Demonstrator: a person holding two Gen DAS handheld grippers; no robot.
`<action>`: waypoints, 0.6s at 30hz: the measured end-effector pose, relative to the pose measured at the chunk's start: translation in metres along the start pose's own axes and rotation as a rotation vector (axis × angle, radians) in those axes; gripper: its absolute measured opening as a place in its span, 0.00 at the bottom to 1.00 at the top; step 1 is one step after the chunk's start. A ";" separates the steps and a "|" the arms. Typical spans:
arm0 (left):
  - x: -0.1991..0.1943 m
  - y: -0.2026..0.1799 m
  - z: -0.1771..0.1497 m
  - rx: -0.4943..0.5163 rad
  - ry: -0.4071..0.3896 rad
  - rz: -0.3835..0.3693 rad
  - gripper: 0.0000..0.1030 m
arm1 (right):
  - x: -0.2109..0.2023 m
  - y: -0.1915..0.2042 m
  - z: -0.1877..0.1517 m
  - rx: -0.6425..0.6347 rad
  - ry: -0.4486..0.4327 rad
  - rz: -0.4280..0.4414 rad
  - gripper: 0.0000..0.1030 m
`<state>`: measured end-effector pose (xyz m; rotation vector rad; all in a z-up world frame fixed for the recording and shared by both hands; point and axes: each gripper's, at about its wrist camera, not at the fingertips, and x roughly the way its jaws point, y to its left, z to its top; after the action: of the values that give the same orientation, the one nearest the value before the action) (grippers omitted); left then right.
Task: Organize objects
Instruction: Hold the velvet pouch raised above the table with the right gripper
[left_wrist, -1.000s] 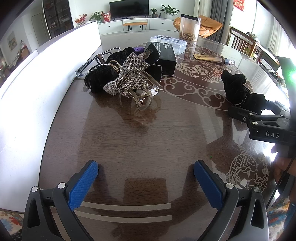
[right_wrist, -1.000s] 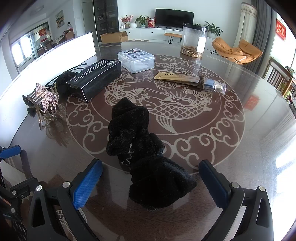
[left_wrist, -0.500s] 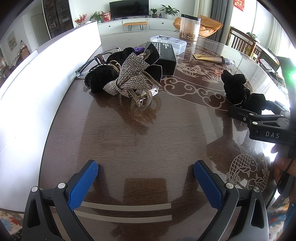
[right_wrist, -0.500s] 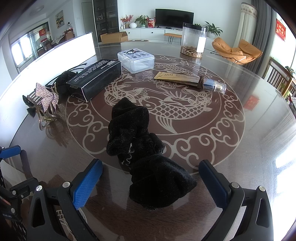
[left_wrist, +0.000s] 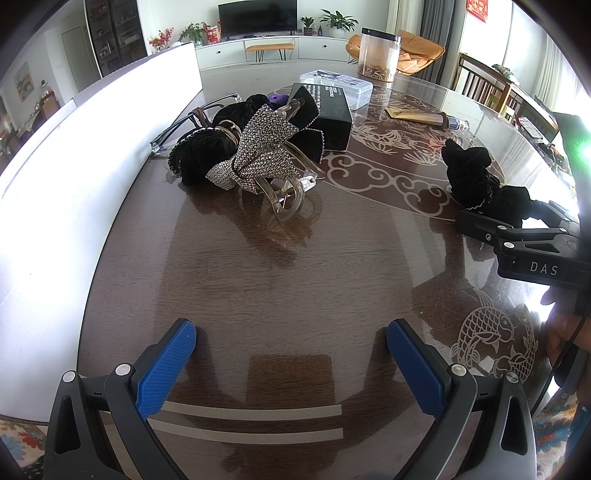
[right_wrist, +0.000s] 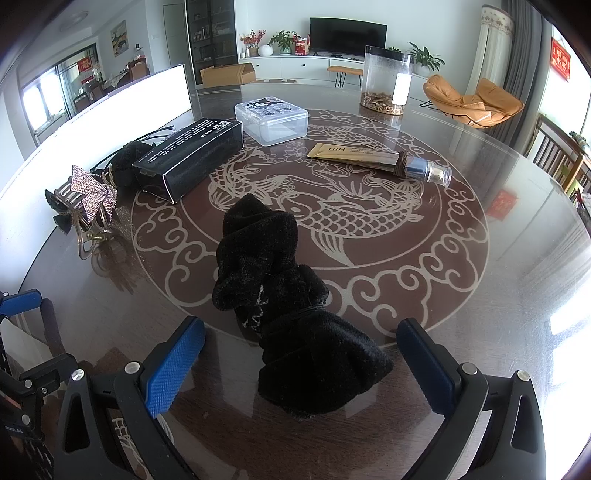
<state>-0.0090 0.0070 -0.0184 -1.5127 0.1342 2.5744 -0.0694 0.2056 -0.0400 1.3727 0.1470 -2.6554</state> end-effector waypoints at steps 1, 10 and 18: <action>0.000 0.000 0.000 0.000 0.000 0.000 1.00 | 0.000 0.000 0.000 0.000 0.000 0.000 1.00; 0.000 0.000 -0.001 0.000 0.000 0.000 1.00 | 0.000 0.000 0.000 0.000 -0.001 0.000 1.00; -0.001 0.000 0.000 0.000 0.000 0.000 1.00 | 0.000 0.000 0.000 0.000 -0.001 0.000 1.00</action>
<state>-0.0084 0.0067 -0.0181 -1.5124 0.1342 2.5744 -0.0696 0.2057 -0.0404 1.3718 0.1468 -2.6558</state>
